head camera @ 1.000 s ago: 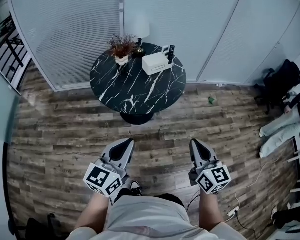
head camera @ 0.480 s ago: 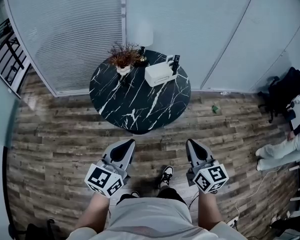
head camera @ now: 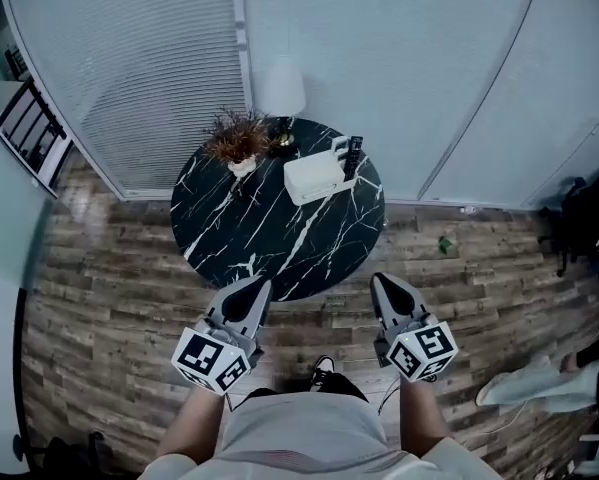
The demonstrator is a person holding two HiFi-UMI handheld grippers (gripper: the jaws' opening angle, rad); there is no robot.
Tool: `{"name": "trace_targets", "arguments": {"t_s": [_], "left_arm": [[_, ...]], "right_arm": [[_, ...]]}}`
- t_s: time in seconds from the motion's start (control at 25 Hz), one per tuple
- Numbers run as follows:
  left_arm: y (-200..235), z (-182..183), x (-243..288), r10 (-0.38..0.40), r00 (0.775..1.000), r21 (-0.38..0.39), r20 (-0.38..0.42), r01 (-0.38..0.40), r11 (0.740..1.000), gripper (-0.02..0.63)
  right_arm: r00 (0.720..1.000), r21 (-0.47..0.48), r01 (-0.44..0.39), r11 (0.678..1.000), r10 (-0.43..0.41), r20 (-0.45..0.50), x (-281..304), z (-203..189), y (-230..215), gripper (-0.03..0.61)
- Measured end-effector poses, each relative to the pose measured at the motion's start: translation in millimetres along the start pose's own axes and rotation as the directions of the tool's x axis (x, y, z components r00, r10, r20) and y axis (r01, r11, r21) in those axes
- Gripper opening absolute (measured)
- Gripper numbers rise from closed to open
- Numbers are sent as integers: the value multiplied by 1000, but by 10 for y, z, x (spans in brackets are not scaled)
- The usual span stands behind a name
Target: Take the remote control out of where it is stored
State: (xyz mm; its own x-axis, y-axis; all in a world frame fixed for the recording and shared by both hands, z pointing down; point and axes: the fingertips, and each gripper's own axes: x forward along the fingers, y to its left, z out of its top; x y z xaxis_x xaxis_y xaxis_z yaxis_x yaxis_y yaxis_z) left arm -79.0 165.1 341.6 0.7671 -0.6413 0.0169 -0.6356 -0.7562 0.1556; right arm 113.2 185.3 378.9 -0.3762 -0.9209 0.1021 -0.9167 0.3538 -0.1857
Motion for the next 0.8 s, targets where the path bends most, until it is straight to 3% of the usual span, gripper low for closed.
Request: {"name": "trace_targets", "arguments": {"t_s": [0.4, 0.8], "left_arm": [[64, -31, 888, 50, 998, 14, -41, -49, 999, 8], [814, -29, 1214, 8, 999, 14, -45, -8, 1000, 8]], "right_arm": [[999, 69, -38, 997, 39, -19, 449, 45, -928, 11], [1000, 80, 15, 997, -14, -11, 1180, 111, -1017, 11]]}}
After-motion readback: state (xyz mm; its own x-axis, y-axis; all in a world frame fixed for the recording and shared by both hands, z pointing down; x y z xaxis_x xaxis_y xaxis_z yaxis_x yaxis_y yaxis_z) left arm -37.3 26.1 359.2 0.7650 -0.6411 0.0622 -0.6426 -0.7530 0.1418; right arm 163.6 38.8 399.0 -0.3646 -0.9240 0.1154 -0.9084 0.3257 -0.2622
